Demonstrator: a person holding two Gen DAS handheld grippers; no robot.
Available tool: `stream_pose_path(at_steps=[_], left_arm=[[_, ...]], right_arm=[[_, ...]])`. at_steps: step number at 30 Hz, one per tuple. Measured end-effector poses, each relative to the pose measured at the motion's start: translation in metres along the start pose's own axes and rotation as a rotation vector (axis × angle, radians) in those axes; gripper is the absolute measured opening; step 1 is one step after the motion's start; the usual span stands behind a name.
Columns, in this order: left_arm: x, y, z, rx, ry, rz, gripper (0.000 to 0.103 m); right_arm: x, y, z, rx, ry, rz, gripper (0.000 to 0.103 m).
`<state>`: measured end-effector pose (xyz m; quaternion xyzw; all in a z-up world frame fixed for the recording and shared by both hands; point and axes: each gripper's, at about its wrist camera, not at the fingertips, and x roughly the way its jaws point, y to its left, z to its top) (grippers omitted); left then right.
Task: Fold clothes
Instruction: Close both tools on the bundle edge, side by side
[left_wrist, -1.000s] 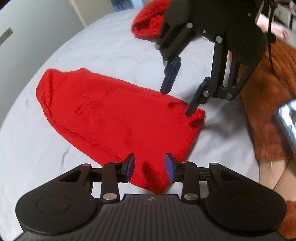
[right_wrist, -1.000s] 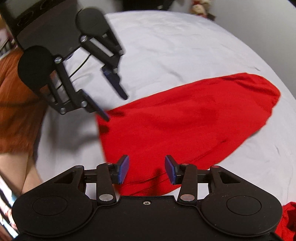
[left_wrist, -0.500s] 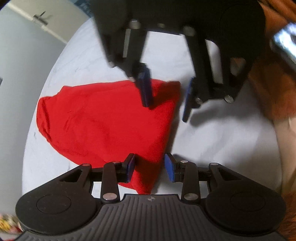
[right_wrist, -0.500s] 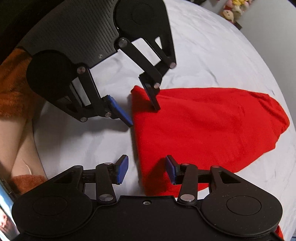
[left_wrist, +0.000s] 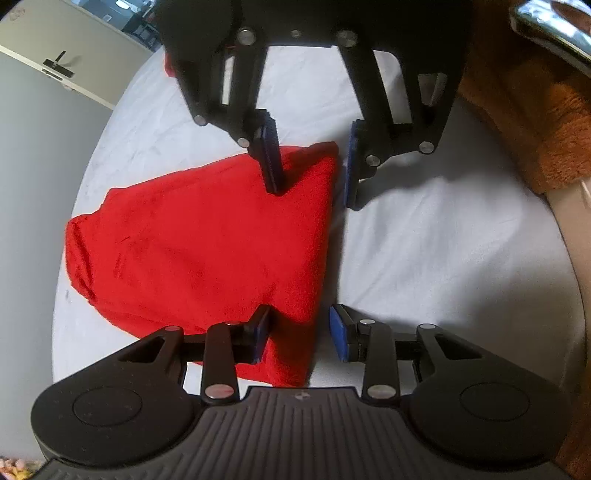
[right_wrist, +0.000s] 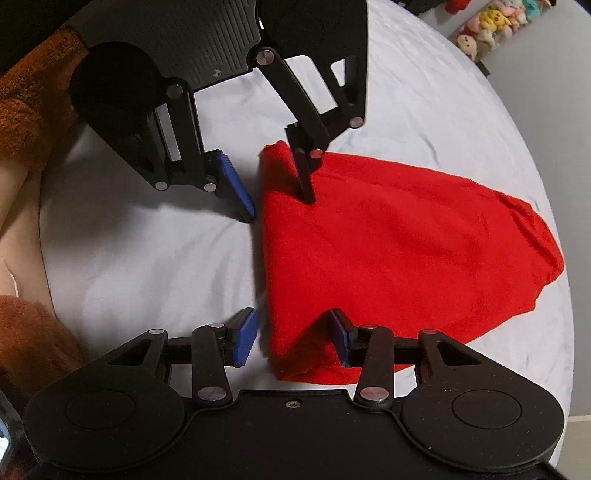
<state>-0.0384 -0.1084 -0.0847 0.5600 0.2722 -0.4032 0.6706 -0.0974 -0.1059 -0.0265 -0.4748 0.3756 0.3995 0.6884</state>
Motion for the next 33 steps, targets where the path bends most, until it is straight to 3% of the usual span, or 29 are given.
stream_pose_path(at_steps=[7, 11, 15, 23, 26, 28, 31, 33], left_arm=[[0.000, -0.013, -0.002, 0.072, 0.018, 0.049, 0.033], [0.008, -0.001, 0.003, 0.004, 0.043, 0.021, 0.033], [0.011, -0.001, 0.005, 0.035, 0.044, 0.024, 0.033], [0.015, -0.002, 0.009, -0.027, 0.057, 0.045, 0.033], [0.013, -0.007, 0.009, -0.027, 0.045, 0.053, 0.024], [0.017, -0.008, 0.010, -0.002, 0.037, 0.068, 0.014], [0.014, -0.013, 0.010, 0.017, 0.036, 0.085, 0.009], [0.012, -0.012, 0.011, 0.006, 0.035, 0.075, 0.008]], right_arm=[[0.002, 0.011, 0.001, -0.080, -0.025, -0.029, 0.041], [0.009, 0.009, 0.003, -0.084, -0.031, -0.091, 0.038], [0.017, 0.002, 0.005, -0.069, -0.024, -0.074, 0.038], [0.027, -0.004, 0.007, -0.040, -0.024, -0.056, 0.034], [0.028, -0.007, 0.009, -0.030, -0.024, -0.053, 0.033], [0.029, -0.007, 0.010, -0.031, -0.028, -0.059, 0.022], [0.028, -0.006, 0.013, -0.043, -0.030, -0.085, 0.012], [0.028, -0.008, 0.015, -0.032, -0.031, -0.086, 0.011]])
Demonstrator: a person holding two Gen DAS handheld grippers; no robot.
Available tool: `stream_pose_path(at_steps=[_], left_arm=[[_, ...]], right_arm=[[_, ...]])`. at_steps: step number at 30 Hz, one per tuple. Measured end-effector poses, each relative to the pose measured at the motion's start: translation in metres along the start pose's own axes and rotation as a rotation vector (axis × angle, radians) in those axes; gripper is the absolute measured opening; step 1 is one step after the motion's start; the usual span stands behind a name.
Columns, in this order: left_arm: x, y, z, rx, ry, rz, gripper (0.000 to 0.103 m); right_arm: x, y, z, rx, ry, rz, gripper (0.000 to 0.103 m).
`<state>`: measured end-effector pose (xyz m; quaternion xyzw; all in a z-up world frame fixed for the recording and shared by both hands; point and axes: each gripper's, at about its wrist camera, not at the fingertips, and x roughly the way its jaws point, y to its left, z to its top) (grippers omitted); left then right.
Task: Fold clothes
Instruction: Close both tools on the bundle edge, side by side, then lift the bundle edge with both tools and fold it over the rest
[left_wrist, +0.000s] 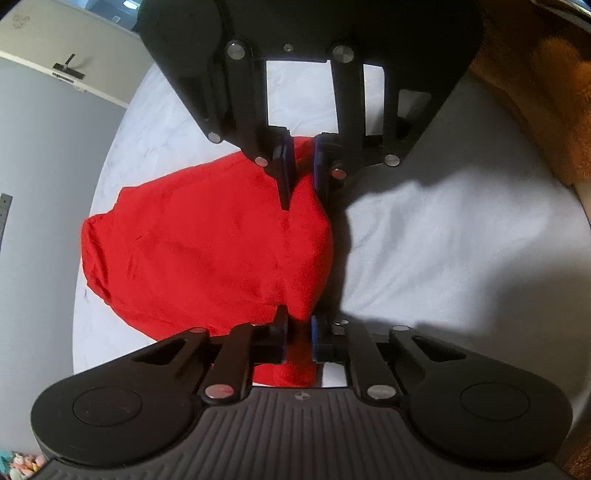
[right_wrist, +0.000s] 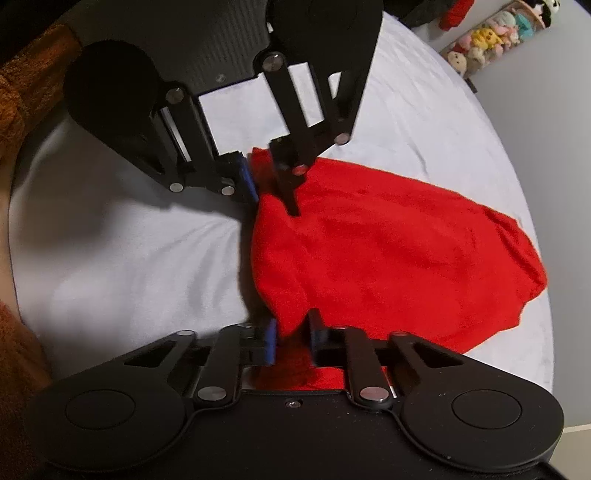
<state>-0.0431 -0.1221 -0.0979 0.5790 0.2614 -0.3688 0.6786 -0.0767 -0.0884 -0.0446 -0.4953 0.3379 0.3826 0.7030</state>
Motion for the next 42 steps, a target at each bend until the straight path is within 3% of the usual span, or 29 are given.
stream_pose_path(at_steps=[11, 25, 29, 35, 38, 40, 42], left_arm=[[-0.028, 0.018, 0.004, -0.021, -0.010, -0.096, 0.006], [-0.117, 0.030, 0.006, -0.107, -0.059, -0.309, 0.006], [-0.151, 0.030, 0.007, -0.137, -0.060, -0.387, 0.006], [-0.180, 0.036, 0.010, -0.166, -0.063, -0.475, 0.006], [-0.181, 0.048, 0.015, -0.189, -0.062, -0.470, 0.006], [-0.182, 0.054, 0.018, -0.194, -0.062, -0.451, 0.006], [-0.180, 0.063, 0.021, -0.195, -0.063, -0.428, 0.006]], right_arm=[[-0.016, -0.017, 0.010, 0.078, -0.004, 0.049, 0.010], [-0.103, -0.020, 0.027, 0.229, -0.051, 0.255, 0.009], [-0.127, -0.038, 0.047, 0.252, -0.062, 0.312, 0.009], [-0.172, -0.028, 0.064, 0.255, -0.079, 0.383, 0.009], [-0.212, 0.002, 0.035, 0.258, -0.090, 0.373, 0.009], [-0.243, -0.009, 0.026, 0.256, -0.095, 0.342, 0.009], [-0.228, -0.022, 0.024, 0.251, -0.092, 0.314, 0.009]])
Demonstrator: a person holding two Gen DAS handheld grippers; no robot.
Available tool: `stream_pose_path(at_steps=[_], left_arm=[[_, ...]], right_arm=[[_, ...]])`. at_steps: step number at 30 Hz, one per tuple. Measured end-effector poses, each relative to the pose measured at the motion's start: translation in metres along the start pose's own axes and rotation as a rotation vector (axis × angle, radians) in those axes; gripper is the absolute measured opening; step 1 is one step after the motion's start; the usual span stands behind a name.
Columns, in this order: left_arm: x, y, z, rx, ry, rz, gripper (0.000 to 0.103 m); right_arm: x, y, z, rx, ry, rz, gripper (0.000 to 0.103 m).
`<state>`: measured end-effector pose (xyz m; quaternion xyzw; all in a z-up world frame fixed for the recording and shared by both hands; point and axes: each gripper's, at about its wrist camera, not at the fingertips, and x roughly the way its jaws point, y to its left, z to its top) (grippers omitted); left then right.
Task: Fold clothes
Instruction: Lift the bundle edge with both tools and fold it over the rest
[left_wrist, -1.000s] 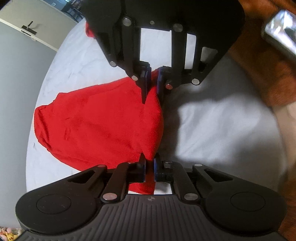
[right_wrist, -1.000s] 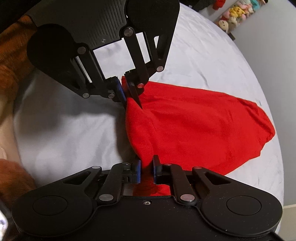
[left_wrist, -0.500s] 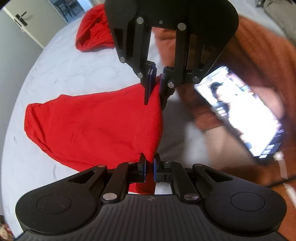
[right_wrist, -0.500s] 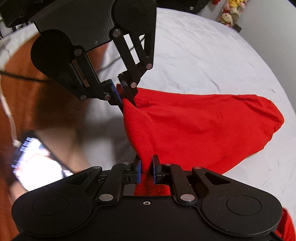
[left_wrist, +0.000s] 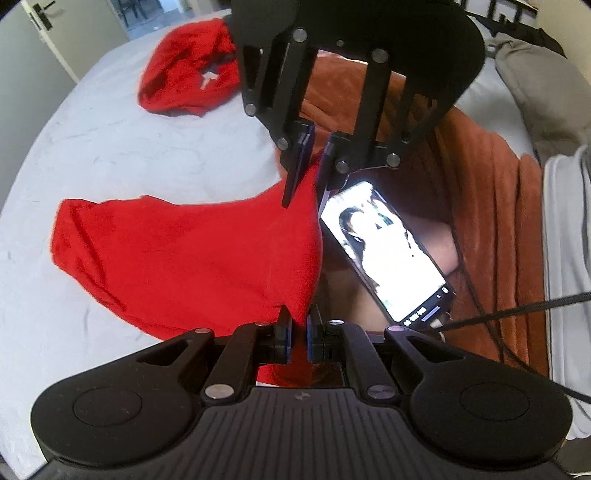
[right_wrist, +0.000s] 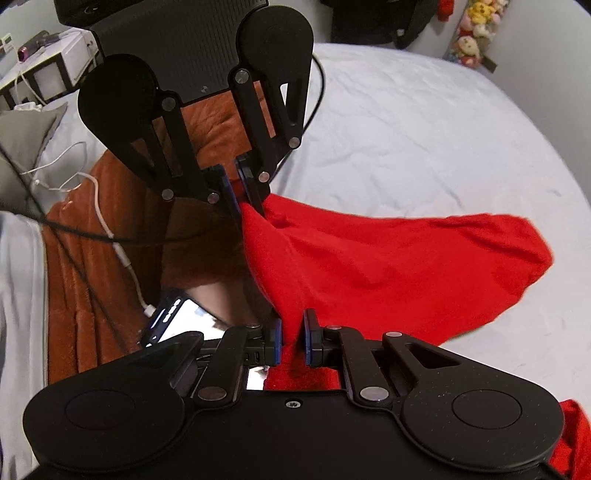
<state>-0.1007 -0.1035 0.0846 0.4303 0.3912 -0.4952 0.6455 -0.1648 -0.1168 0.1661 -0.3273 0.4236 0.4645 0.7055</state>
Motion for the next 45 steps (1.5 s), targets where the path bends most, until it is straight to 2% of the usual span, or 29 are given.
stream_pose_path(at_steps=[11, 14, 17, 26, 33, 39, 45], left_arm=[[-0.018, 0.066, 0.033, -0.012, -0.028, 0.123, 0.006], [-0.019, 0.090, 0.040, -0.027, -0.030, 0.145, 0.006], [-0.018, 0.117, 0.044, -0.060, -0.033, 0.159, 0.006], [-0.009, 0.200, 0.056, -0.135, -0.050, 0.178, 0.006], [0.025, 0.275, 0.065, -0.178, -0.029, 0.158, 0.006], [0.068, 0.331, 0.063, -0.243, -0.017, 0.137, 0.006], [0.132, 0.385, 0.055, -0.298, 0.020, 0.088, 0.006]], right_arm=[[-0.031, -0.068, 0.028, 0.046, -0.039, -0.158, 0.008], [-0.026, -0.088, 0.034, 0.054, -0.052, -0.198, 0.008], [0.003, -0.092, 0.036, 0.061, -0.063, -0.225, 0.008], [0.007, -0.188, 0.055, 0.098, -0.084, -0.265, 0.008], [0.026, -0.258, 0.067, 0.153, -0.075, -0.250, 0.008], [0.077, -0.336, 0.066, 0.214, -0.052, -0.213, 0.008], [0.130, -0.395, 0.056, 0.283, -0.035, -0.148, 0.008]])
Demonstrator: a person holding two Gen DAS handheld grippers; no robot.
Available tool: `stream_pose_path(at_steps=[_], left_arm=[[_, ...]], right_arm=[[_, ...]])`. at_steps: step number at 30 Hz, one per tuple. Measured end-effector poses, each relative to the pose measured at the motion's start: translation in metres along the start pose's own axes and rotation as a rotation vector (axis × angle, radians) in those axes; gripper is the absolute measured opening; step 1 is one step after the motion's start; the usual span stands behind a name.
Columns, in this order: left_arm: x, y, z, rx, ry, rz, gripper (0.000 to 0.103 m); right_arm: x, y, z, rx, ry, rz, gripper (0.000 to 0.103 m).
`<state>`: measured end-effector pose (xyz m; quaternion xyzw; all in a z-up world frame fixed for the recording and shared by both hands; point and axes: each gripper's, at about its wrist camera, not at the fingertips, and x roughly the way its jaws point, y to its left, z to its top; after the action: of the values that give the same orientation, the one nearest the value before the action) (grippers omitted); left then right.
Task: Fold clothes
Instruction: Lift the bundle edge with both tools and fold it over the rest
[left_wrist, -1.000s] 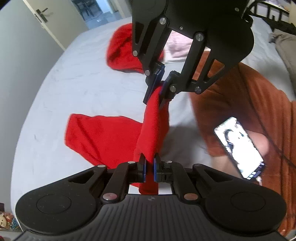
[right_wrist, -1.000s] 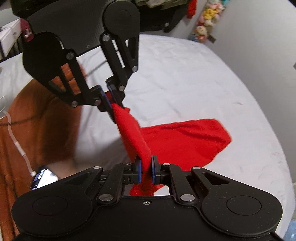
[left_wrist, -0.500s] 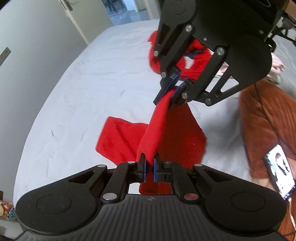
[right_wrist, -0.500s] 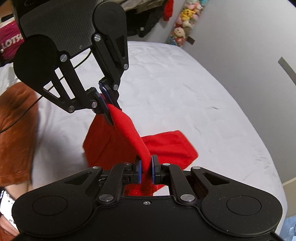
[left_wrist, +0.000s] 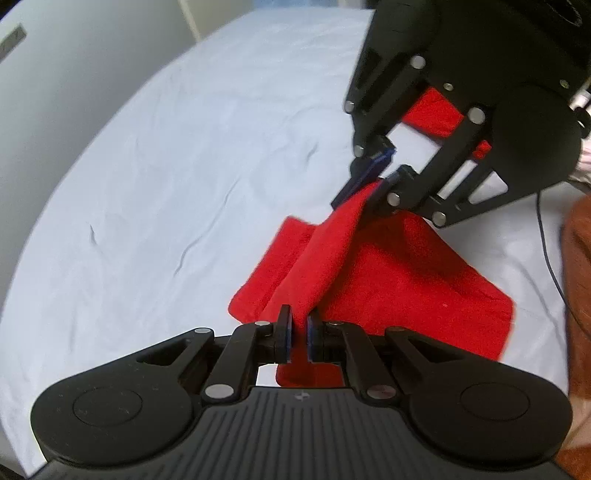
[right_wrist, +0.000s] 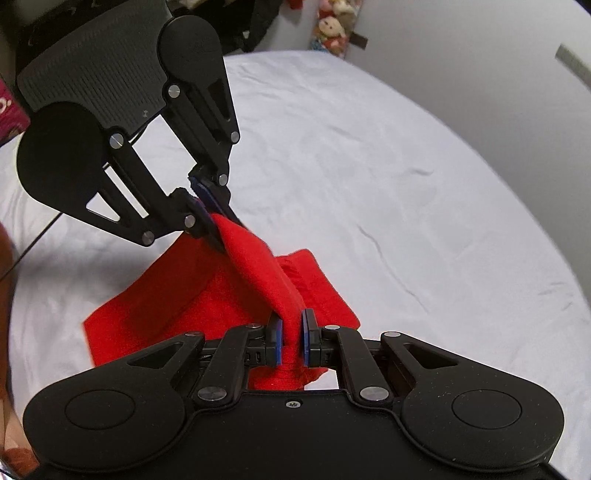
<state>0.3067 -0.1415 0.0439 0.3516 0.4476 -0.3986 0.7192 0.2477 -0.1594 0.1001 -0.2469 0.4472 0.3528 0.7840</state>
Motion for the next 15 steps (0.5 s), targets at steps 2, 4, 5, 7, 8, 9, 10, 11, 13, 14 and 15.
stream_pose_path(at_steps=[2, 4, 5, 7, 8, 9, 10, 11, 13, 14, 15], left_arm=[[0.021, 0.007, 0.001, 0.004, 0.023, -0.012, 0.006], [0.041, 0.013, 0.002, 0.008, 0.044, -0.019, 0.006], [0.048, 0.016, 0.002, 0.007, 0.051, -0.023, 0.006], [0.063, 0.021, 0.001, -0.005, 0.063, -0.034, 0.007], [0.071, 0.023, 0.000, -0.010, 0.067, -0.043, 0.007], [0.076, 0.024, -0.001, -0.013, 0.069, -0.051, 0.007], [0.081, 0.024, -0.003, -0.016, 0.069, -0.059, 0.007], [0.085, 0.025, -0.006, -0.023, 0.066, -0.070, 0.008], [0.092, 0.027, -0.013, -0.037, 0.059, -0.093, 0.009], [0.093, 0.028, -0.014, -0.041, 0.056, -0.101, 0.009], [0.092, 0.028, -0.014, -0.044, 0.054, -0.106, 0.009]], right_arm=[[0.023, -0.012, -0.003, 0.016, 0.021, 0.018, 0.008], [0.039, -0.020, -0.004, 0.020, 0.036, 0.025, 0.008], [0.048, -0.024, -0.005, 0.023, 0.046, 0.028, 0.008], [0.077, -0.036, -0.007, 0.028, 0.079, 0.041, 0.008], [0.086, -0.039, -0.009, 0.035, 0.089, 0.047, 0.008], [0.091, -0.042, -0.010, 0.041, 0.096, 0.052, 0.008], [0.099, -0.045, -0.012, 0.051, 0.104, 0.062, 0.008], [0.105, -0.048, -0.014, 0.057, 0.109, 0.071, 0.008], [0.112, -0.052, -0.017, 0.063, 0.111, 0.082, 0.008], [0.117, -0.054, -0.019, 0.070, 0.112, 0.091, 0.008], [0.120, -0.055, -0.020, 0.073, 0.113, 0.095, 0.008]])
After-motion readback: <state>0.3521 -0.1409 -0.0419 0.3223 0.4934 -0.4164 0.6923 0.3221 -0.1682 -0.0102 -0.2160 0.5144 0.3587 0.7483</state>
